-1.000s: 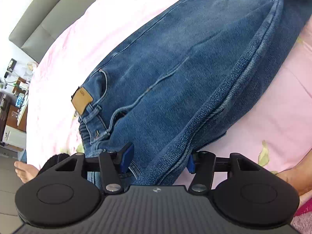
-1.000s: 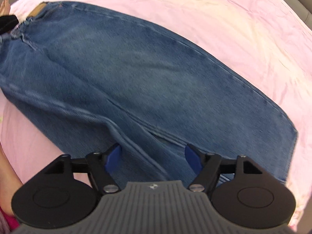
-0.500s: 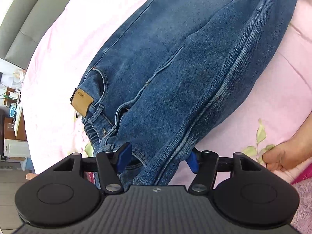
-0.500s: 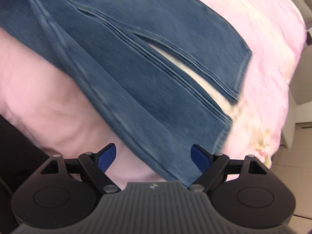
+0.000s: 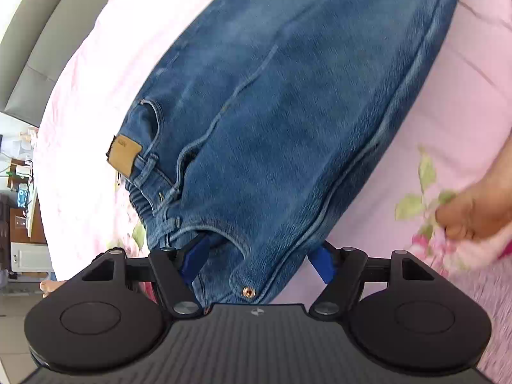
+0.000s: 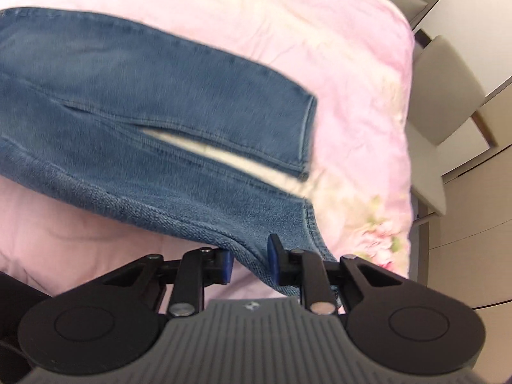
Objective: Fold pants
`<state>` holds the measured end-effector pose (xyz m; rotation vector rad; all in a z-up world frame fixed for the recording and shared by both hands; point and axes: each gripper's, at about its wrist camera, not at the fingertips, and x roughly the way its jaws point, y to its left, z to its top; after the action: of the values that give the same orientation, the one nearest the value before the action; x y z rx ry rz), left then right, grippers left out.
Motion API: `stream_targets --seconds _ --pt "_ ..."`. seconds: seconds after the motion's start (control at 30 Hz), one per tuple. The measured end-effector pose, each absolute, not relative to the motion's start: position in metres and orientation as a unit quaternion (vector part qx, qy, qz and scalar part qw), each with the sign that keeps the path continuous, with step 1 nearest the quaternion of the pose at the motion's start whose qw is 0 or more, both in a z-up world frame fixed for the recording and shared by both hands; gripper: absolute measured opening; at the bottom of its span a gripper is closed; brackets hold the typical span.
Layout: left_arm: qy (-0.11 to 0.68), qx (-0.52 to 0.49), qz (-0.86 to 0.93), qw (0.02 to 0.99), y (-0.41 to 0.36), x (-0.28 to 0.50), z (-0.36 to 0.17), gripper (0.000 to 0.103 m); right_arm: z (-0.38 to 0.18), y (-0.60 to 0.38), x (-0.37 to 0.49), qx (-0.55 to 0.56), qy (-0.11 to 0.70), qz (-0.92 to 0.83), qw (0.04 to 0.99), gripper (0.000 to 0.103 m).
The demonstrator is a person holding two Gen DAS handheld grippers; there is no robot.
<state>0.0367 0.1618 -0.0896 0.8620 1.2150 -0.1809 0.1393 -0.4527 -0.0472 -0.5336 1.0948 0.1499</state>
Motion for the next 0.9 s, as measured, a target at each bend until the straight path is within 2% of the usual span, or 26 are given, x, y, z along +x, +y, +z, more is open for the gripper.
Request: stream_targets --seconds 0.07,0.17,0.23,0.3,0.4,0.63,0.8,0.9 --pt "0.542 0.441 -0.081 0.711 0.160 0.025 -0.099 0.082 -0.043 -0.451 0.141 -0.253 0.515 0.065 0.816 0.016" --pt "0.523 0.454 -0.082 0.717 0.159 0.014 -0.103 0.076 -0.041 -0.447 0.141 -0.254 0.516 0.057 0.816 0.016" --pt "0.513 0.455 -0.078 0.724 0.158 0.009 -0.104 0.065 -0.040 -0.443 0.142 -0.254 0.515 0.053 0.817 0.016" --pt "0.508 0.452 -0.079 0.729 0.157 0.004 -0.101 0.042 -0.037 -0.442 0.142 -0.255 0.517 0.048 0.816 0.015" --pt "0.483 0.432 -0.040 0.761 0.157 -0.001 -0.086 0.034 -0.031 -0.442 0.135 -0.256 0.517 0.043 0.815 0.014" --pt "0.419 0.358 0.032 0.834 0.163 0.001 -0.023 0.031 0.006 -0.448 0.103 -0.242 0.508 0.023 0.826 0.006" --pt "0.420 0.329 0.037 0.845 0.174 0.026 0.010 0.030 0.052 -0.449 0.094 -0.226 0.480 0.024 0.847 0.006" --pt "0.426 0.321 0.049 0.844 0.178 0.059 0.012 0.030 0.052 -0.446 0.119 -0.219 0.479 0.018 0.850 0.006"
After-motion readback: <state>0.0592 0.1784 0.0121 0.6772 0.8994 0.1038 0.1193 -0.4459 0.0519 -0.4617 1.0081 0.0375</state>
